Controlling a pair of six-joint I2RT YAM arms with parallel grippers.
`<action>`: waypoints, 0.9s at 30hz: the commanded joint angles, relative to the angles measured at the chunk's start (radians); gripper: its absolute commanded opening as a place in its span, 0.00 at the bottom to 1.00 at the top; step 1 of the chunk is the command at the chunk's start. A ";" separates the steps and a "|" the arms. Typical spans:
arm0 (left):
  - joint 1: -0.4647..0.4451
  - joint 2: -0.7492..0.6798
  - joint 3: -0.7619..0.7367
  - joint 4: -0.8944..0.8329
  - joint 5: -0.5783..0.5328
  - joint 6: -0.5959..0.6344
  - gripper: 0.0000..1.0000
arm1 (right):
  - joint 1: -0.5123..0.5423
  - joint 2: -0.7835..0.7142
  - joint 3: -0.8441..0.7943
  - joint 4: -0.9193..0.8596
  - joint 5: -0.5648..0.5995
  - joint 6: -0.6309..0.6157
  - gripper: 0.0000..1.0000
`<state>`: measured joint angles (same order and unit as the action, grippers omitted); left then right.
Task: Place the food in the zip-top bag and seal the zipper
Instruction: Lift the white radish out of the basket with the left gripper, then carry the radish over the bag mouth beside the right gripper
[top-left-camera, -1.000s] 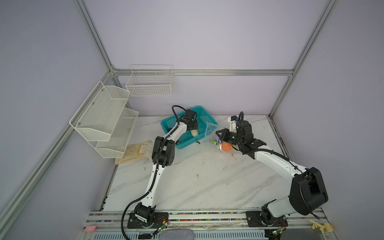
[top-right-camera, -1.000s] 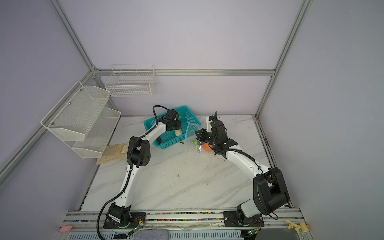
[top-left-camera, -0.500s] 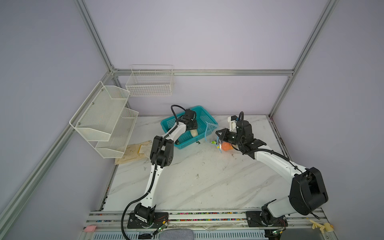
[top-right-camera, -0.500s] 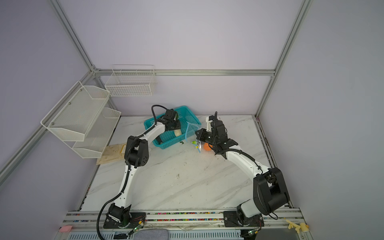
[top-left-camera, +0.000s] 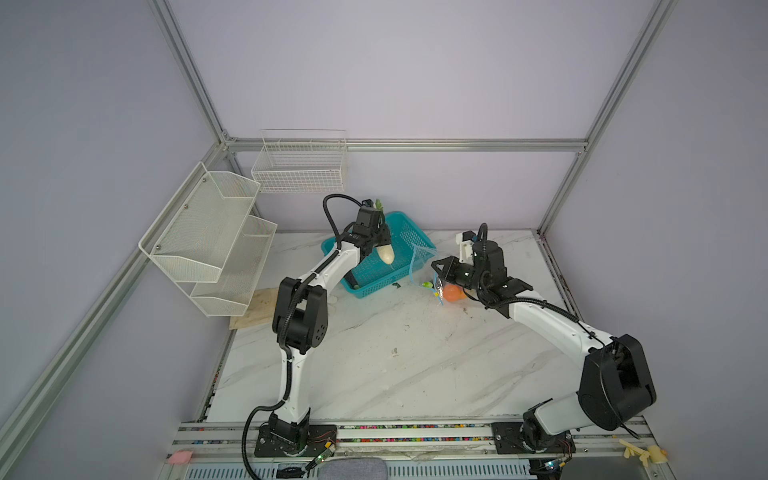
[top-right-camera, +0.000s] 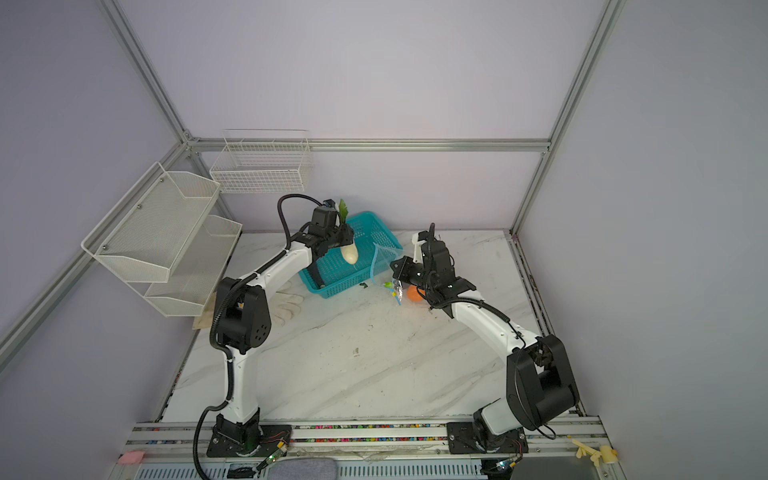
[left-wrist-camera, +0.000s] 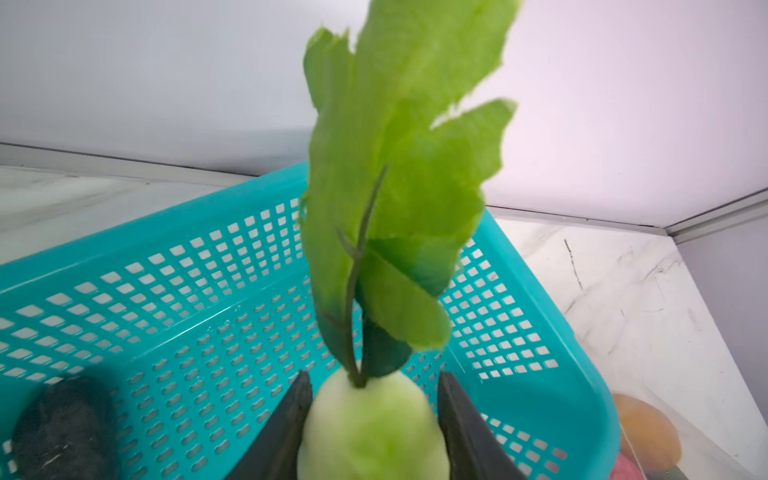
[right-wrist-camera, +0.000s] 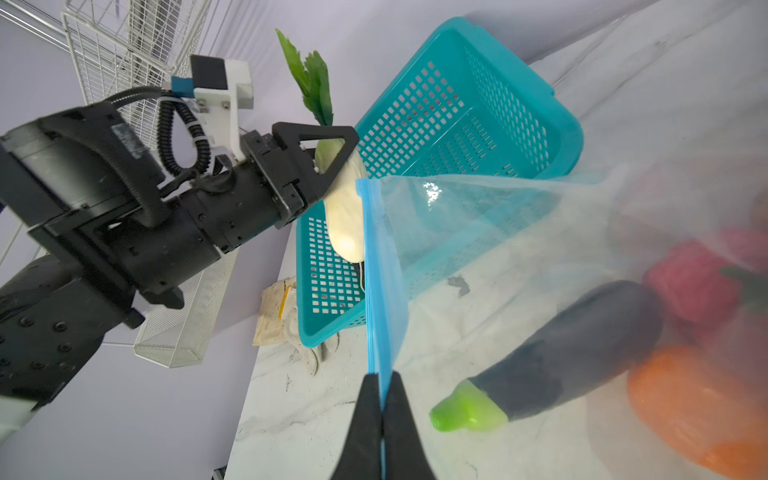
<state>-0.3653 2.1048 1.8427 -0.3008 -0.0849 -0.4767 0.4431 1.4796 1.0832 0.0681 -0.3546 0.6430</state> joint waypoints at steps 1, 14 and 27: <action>-0.031 -0.109 -0.102 0.130 -0.039 -0.016 0.43 | -0.004 -0.004 0.047 0.007 0.018 0.027 0.00; -0.117 -0.394 -0.347 0.354 -0.155 -0.029 0.41 | -0.005 0.014 0.098 0.005 0.024 0.129 0.00; -0.213 -0.516 -0.427 0.524 -0.254 0.071 0.42 | -0.005 0.048 0.112 0.037 -0.006 0.195 0.00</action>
<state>-0.5484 1.6245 1.4487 0.1230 -0.3023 -0.4591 0.4431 1.5181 1.1652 0.0715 -0.3420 0.8036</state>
